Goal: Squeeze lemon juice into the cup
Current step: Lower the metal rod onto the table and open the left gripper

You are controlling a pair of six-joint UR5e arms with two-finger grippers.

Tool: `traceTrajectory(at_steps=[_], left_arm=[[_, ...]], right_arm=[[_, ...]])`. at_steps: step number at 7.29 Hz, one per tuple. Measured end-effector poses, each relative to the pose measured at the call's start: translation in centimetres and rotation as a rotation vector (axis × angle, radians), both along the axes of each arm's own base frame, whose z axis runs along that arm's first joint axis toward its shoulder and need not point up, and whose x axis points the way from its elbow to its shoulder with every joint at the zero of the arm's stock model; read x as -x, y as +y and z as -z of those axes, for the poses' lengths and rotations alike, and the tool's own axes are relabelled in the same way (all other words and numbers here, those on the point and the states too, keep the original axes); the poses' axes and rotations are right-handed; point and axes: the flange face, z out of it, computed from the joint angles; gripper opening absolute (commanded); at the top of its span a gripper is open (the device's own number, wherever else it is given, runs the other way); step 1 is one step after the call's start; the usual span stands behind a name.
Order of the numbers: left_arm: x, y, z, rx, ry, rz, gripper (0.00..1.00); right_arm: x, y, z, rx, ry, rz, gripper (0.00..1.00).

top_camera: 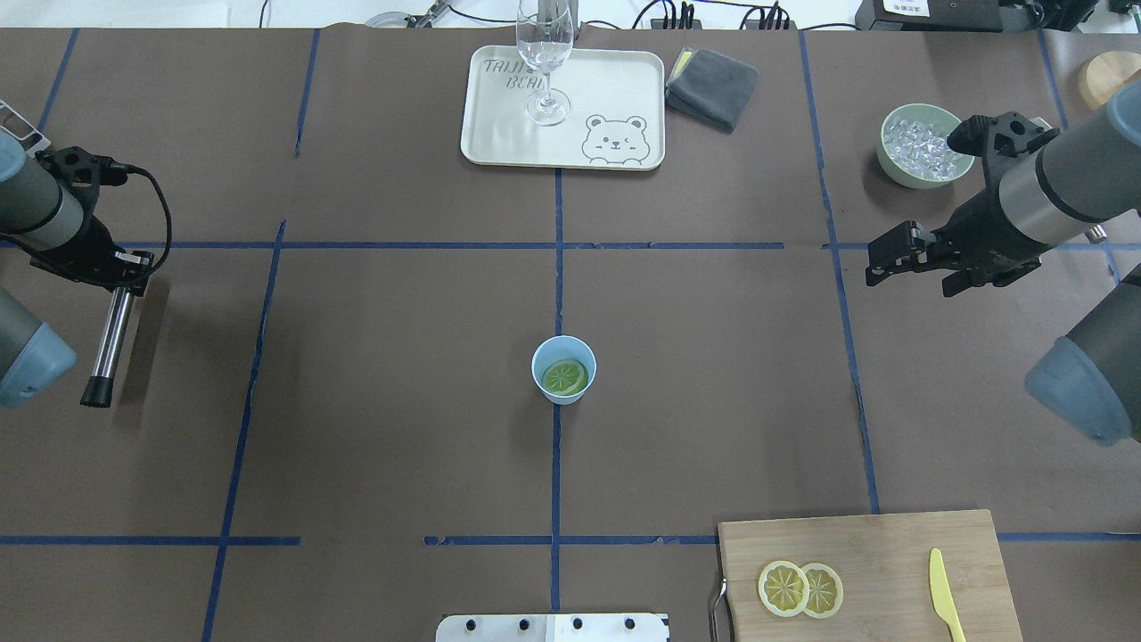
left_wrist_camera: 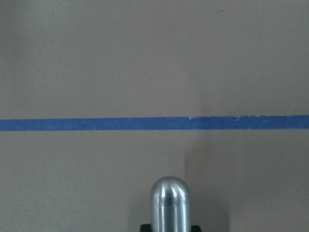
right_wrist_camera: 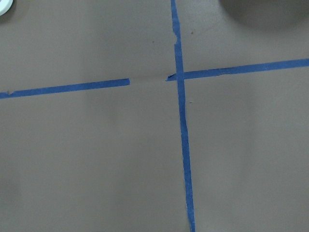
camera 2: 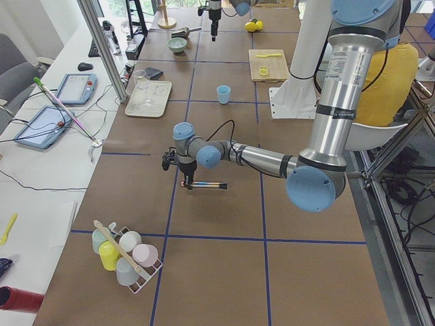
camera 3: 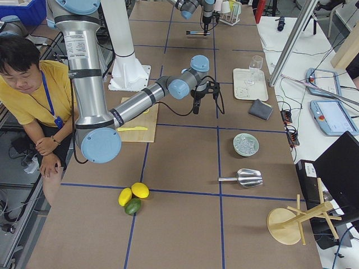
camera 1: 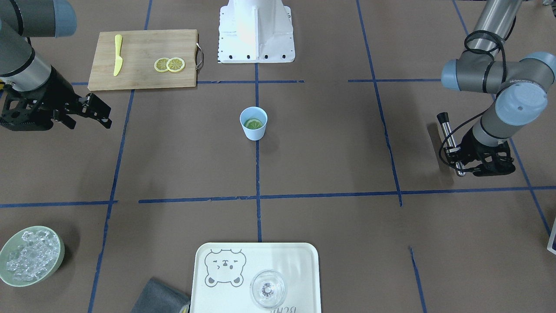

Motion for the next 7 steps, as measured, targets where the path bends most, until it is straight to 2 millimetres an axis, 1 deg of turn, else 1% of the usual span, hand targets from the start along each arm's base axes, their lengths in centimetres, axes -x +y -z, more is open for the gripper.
traceTrajectory(at_steps=[3,6,7], left_arm=[[-0.2,0.1,0.1,-0.004,-0.002,-0.005,0.0],[-2.0,1.0,0.0,-0.005,-0.005,-0.039,0.0],[-2.2,1.2,0.0,-0.005,-0.006,-0.043,0.31]], right_arm=[[0.0,0.0,0.1,-0.002,-0.001,0.0,1.0],[-0.1,0.1,0.3,-0.005,-0.004,0.0,1.0],[-0.1,0.1,0.3,-0.006,-0.004,0.0,1.0]])
